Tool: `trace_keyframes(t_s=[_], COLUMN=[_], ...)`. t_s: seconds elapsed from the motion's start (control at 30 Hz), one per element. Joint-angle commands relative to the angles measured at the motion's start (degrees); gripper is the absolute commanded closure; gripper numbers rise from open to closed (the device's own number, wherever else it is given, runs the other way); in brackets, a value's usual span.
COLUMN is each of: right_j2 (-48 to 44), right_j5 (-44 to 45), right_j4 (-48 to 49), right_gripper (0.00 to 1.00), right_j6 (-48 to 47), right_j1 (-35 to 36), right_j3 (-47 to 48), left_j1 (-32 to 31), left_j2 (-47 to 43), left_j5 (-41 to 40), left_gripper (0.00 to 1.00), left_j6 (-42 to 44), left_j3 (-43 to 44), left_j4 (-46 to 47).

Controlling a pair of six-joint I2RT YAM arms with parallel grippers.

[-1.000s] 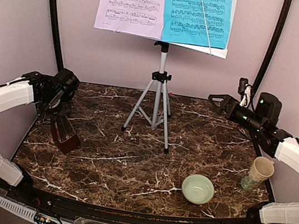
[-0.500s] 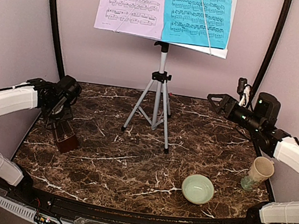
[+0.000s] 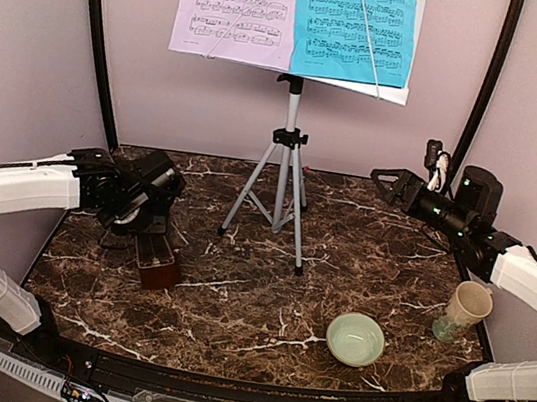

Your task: Set up the instrument practice props

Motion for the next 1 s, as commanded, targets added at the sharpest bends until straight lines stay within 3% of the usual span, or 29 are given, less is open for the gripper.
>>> trace_keyframes(t_s=[0.0, 0.37, 0.63, 0.73, 0.93, 0.97], right_j2=[-1.43, -2.17, -1.66, -1.43, -0.69, -0.59], right_j5=[-0.79, -1.79, -3.07, -3.70, -5.81, -6.28], right_j4=[2.14, -0.48, -0.94, -1.50, -2.28, -2.28], right_gripper=[0.05, 0.05, 0.05, 0.05, 0.05, 0.05], right_j6=[0.02, -2.50, -3.22, -3.69, -4.53, -4.78], right_j1=[0.65, 0.83, 0.87, 0.87, 0.96, 0.96], right_j3=[-0.63, 0.21, 0.03, 0.46, 1.02, 1.10], left_j1=[-6.58, -18.25, -21.05, -21.58, -21.60, -21.58], left_j2=[3.03, 18.85, 27.66, 30.22, 29.95, 29.37], left_j5=[-0.68, -2.20, 2.27, 2.87, 5.08, 5.51], left_gripper=[0.59, 0.56, 0.55, 0.45, 0.13, 0.03], left_j6=[-1.73, 0.09, 1.58, 1.66, 6.53, 8.07], left_j3=[6.66, 19.83, 27.97, 30.91, 31.16, 30.78], left_j4=[1.70, 5.57, 9.84, 8.69, 10.92, 11.69])
